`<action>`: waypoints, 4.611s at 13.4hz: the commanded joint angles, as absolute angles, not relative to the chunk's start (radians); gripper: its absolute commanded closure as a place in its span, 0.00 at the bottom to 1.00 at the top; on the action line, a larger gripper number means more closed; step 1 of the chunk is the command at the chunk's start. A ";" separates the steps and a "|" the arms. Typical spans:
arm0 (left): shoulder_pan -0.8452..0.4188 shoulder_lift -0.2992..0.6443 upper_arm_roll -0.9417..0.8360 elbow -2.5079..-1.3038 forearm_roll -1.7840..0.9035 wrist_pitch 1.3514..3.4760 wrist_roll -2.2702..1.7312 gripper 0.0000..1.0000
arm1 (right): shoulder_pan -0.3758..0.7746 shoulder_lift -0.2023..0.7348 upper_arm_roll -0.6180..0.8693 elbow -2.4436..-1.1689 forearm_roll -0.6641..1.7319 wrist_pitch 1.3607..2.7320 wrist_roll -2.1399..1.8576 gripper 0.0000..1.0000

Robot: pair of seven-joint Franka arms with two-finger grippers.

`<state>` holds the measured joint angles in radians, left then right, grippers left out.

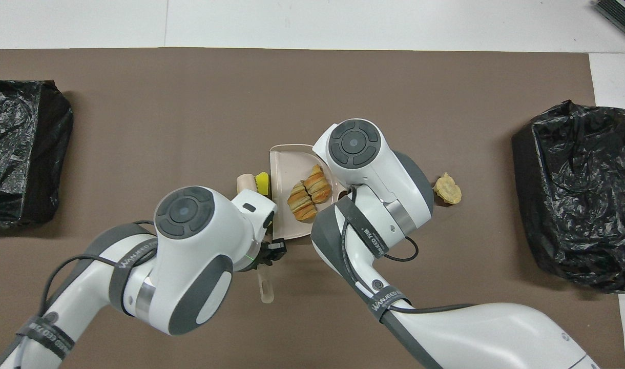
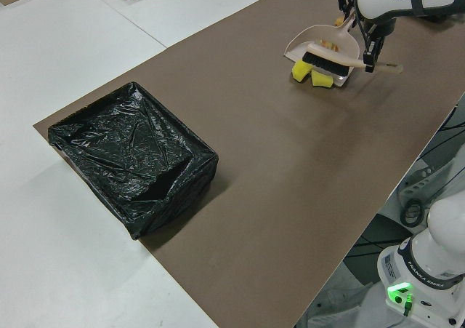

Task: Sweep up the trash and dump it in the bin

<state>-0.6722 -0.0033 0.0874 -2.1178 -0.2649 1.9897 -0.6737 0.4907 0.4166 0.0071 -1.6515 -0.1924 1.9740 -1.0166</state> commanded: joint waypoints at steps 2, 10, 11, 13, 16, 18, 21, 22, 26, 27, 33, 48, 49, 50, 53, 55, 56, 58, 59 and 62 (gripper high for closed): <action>-0.566 -0.023 0.081 -2.163 -0.236 1.989 -0.680 1.00 | 0.474 0.416 0.015 -1.666 -0.212 1.996 -0.997 1.00; -0.652 0.050 0.068 -2.231 -0.247 2.241 -0.661 1.00 | 0.474 0.411 0.015 -1.680 -0.212 2.011 -1.022 1.00; -0.666 0.067 0.066 -2.206 -0.250 2.240 -0.661 1.00 | 0.474 0.411 0.015 -1.680 -0.212 2.011 -1.022 1.00; -0.696 0.107 0.058 -2.183 -0.253 2.246 -0.658 1.00 | 0.474 0.411 0.015 -1.680 -0.212 2.014 -1.020 1.00; -0.718 0.129 0.045 -2.105 -0.255 2.235 -0.661 1.00 | 0.474 0.411 0.015 -1.680 -0.212 2.013 -1.020 1.00; -0.744 0.132 0.031 -2.089 -0.255 2.243 -0.669 1.00 | 0.468 0.411 0.015 -1.683 -0.212 2.013 -1.023 1.00; -0.801 0.129 0.022 -2.089 -0.256 2.238 -0.695 1.00 | 0.457 0.410 0.017 -1.687 -0.206 2.013 -1.023 1.00; -0.810 0.121 0.006 -2.085 -0.256 2.234 -0.730 1.00 | 0.459 0.408 0.017 -1.690 -0.206 2.010 -1.023 1.00; -0.799 0.104 0.009 -2.005 -0.261 2.105 -0.775 1.00 | 0.459 0.407 0.015 -1.689 -0.206 2.005 -1.022 1.00; -0.799 0.092 0.009 -2.002 -0.261 2.067 -0.779 1.00 | 0.457 0.407 0.017 -1.687 -0.206 2.003 -1.023 1.00; -0.805 0.043 0.009 -2.031 -0.261 1.930 -0.839 1.00 | 0.456 0.403 0.017 -1.686 -0.206 1.996 -1.028 1.00; -0.891 -0.265 -0.012 -2.339 -0.259 1.898 -0.958 1.00 | 0.390 0.377 0.018 -1.690 -0.183 2.037 -1.239 1.00; -0.947 -0.296 -0.018 -2.403 -0.259 1.967 -1.009 1.00 | 0.384 0.367 0.018 -1.689 -0.155 2.039 -1.276 1.00; -1.012 -0.305 -0.018 -2.442 -0.261 2.027 -1.052 1.00 | 0.380 0.350 0.018 -1.690 -0.135 2.039 -1.298 1.00; -1.139 -0.293 -0.020 -2.457 -0.261 2.103 -1.138 1.00 | 0.345 0.319 0.018 -1.690 -0.065 2.036 -1.360 1.00; -1.204 -0.273 -0.020 -2.508 -0.261 2.211 -1.181 1.00 | 0.289 0.302 0.018 -1.687 -0.008 2.020 -1.420 1.00; -1.212 -0.270 -0.020 -2.526 -0.261 2.244 -1.183 1.00 | 0.267 0.293 0.018 -1.686 0.015 2.011 -1.455 1.00; -1.210 -0.241 -0.018 -2.526 -0.261 2.261 -1.175 1.00 | 0.207 0.278 0.020 -1.674 0.020 1.964 -1.497 1.00; -1.209 -0.214 -0.018 -2.528 -0.261 2.293 -1.167 1.00 | 0.169 0.269 0.020 -1.672 0.021 1.941 -1.517 1.00; -1.209 -0.153 -0.020 -2.528 -0.261 2.347 -1.160 1.00 | 0.062 0.275 0.018 -1.623 0.021 1.882 -1.595 1.00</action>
